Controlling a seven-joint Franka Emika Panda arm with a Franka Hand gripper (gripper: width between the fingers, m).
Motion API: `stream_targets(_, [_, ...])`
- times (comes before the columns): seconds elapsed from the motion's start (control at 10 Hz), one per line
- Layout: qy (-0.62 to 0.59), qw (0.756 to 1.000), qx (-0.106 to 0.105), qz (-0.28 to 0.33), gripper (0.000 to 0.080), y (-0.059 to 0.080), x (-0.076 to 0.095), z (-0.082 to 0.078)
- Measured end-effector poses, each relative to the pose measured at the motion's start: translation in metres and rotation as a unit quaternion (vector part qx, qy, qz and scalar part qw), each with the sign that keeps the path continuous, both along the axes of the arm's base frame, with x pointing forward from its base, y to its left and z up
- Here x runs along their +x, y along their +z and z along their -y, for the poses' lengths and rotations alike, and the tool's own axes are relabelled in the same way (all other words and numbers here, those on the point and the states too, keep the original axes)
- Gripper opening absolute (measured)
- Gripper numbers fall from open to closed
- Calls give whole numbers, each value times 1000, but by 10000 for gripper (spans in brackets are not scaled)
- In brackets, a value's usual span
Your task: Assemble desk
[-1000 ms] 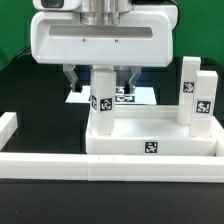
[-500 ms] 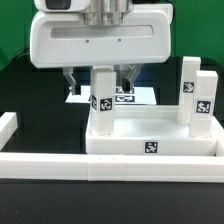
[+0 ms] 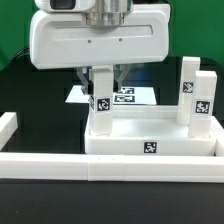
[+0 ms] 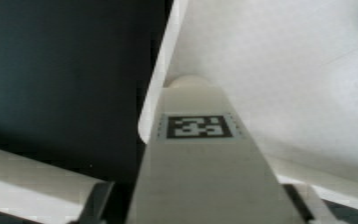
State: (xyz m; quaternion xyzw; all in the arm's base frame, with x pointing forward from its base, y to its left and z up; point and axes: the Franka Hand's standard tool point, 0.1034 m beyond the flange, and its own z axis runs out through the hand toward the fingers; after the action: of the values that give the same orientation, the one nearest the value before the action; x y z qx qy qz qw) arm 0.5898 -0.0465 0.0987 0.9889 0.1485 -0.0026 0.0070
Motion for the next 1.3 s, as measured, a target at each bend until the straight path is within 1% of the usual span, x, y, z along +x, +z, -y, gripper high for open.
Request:
stream_targets(0.2, [-22, 1000, 0, 0, 287, 0, 0, 0])
stream_targets(0.4, [-121, 993, 2, -2, 287, -1, -2, 3])
stream_targets(0.5, [-190, 982, 2, 3, 287, -1, -2, 2])
stream_targets(0.7, [-321, 947, 6, 8, 288, -1, -2, 1])
stream_targets(0.8, [-403, 915, 12, 7, 288, -2, -2, 0])
stream_targets(0.9, [-479, 877, 16, 6, 288, -2, -2, 1])
stream_targets(1.0, [-515, 857, 16, 6, 288, -2, -2, 1])
stream_targets(1.1, [-574, 819, 14, 5, 288, -2, -3, -1])
stream_targets(1.2, [-614, 789, 13, 1, 288, -2, -2, -1])
stream_targets(1.3, [-651, 759, 16, -1, 288, -2, -2, 0])
